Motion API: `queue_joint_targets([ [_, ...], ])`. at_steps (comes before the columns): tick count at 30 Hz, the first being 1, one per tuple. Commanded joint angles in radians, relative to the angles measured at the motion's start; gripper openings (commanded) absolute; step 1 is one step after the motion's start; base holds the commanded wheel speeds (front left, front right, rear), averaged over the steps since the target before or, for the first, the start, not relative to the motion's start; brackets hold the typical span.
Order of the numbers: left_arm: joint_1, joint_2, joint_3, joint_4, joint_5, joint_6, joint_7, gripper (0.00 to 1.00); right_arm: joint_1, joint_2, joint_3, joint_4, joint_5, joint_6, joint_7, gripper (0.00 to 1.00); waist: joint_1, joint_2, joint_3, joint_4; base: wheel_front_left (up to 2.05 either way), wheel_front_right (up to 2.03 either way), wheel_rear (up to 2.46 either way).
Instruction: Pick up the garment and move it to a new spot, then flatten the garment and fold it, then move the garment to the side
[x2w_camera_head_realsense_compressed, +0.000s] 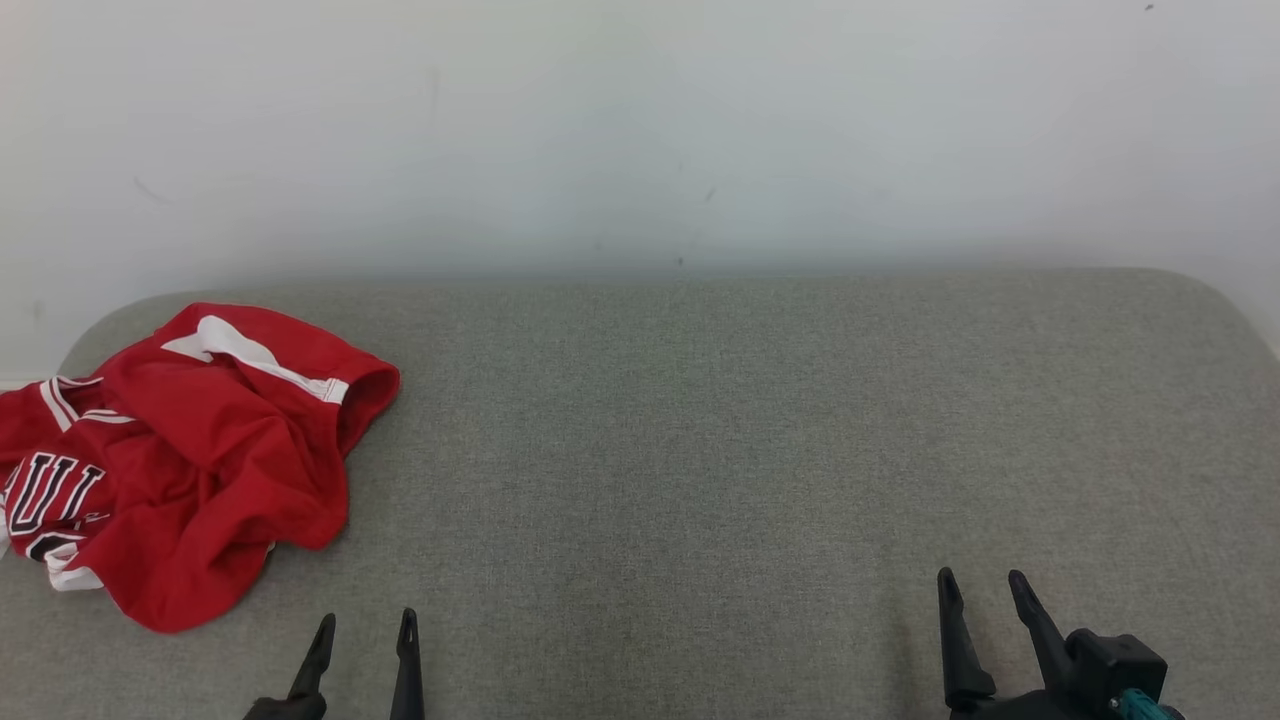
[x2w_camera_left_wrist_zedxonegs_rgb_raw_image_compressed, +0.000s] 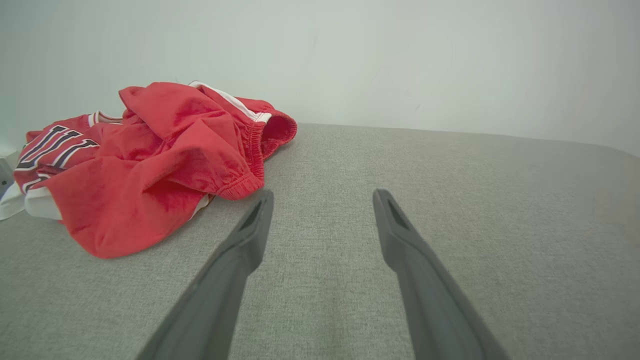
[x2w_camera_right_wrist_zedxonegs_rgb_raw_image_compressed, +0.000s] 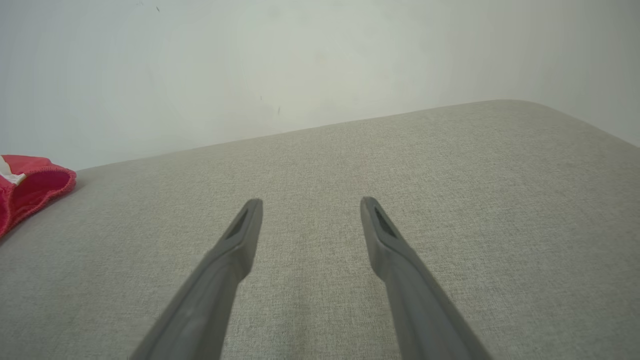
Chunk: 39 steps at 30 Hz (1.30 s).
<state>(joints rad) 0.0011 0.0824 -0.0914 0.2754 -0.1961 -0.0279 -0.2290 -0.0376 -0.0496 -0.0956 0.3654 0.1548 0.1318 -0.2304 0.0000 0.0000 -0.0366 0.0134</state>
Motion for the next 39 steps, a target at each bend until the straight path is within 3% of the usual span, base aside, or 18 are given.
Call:
queue_joint_targets([
  [1,-0.001,-0.003,0.001,0.007,0.019,-0.004,-0.011,1.00,-0.001,-0.001,-0.001,0.002,-0.028,-0.002,-0.010,1.00,0.0000,0.0000,0.000,0.000,0.00,0.00,0.00],
  [16,-0.002,-0.012,0.009,0.042,0.106,-0.004,-0.038,1.00,-0.002,-0.001,-0.008,0.028,-0.145,-0.002,-0.037,1.00,0.0000,0.0000,-0.008,0.003,0.00,0.00,0.00],
  [39,-0.005,-0.025,0.032,0.070,0.085,-0.018,-0.037,1.00,0.009,-0.001,-0.019,0.033,-0.136,-0.002,-0.036,1.00,0.0000,0.0000,-0.017,0.018,0.00,0.00,0.00],
])
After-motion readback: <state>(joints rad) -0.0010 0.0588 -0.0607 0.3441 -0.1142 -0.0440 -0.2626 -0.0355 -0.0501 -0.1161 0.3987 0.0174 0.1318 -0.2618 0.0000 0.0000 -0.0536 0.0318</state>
